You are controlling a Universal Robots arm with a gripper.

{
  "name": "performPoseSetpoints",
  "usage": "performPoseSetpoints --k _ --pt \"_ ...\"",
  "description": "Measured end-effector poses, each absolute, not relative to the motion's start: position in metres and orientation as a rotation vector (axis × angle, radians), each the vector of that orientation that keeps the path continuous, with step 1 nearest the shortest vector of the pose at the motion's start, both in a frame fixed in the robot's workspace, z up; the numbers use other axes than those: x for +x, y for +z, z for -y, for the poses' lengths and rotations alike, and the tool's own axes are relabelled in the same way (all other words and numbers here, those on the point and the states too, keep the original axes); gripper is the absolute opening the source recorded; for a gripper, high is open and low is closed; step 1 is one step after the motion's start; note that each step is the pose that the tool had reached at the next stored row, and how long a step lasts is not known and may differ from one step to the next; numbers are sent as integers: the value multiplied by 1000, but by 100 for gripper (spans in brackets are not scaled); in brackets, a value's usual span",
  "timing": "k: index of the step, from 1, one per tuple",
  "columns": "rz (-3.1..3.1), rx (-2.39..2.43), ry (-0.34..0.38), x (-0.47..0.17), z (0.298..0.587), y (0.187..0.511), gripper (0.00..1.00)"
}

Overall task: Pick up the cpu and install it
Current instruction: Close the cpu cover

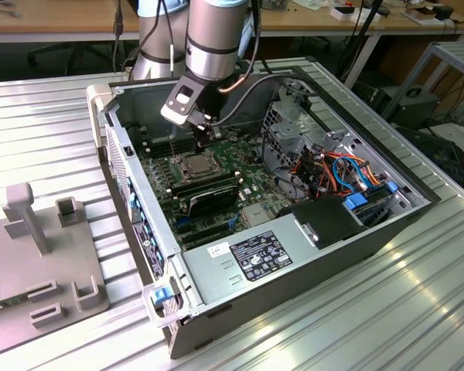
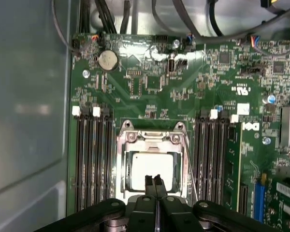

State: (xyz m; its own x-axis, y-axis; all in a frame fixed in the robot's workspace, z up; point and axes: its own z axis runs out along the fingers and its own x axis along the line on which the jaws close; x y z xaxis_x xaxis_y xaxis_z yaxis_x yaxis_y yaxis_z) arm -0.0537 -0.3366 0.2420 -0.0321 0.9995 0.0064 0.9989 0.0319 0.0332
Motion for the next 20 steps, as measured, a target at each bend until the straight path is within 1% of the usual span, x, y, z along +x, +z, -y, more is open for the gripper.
performPoseSetpoints --k 20 --pt "-2247 2169 44 -74 334 224 11"
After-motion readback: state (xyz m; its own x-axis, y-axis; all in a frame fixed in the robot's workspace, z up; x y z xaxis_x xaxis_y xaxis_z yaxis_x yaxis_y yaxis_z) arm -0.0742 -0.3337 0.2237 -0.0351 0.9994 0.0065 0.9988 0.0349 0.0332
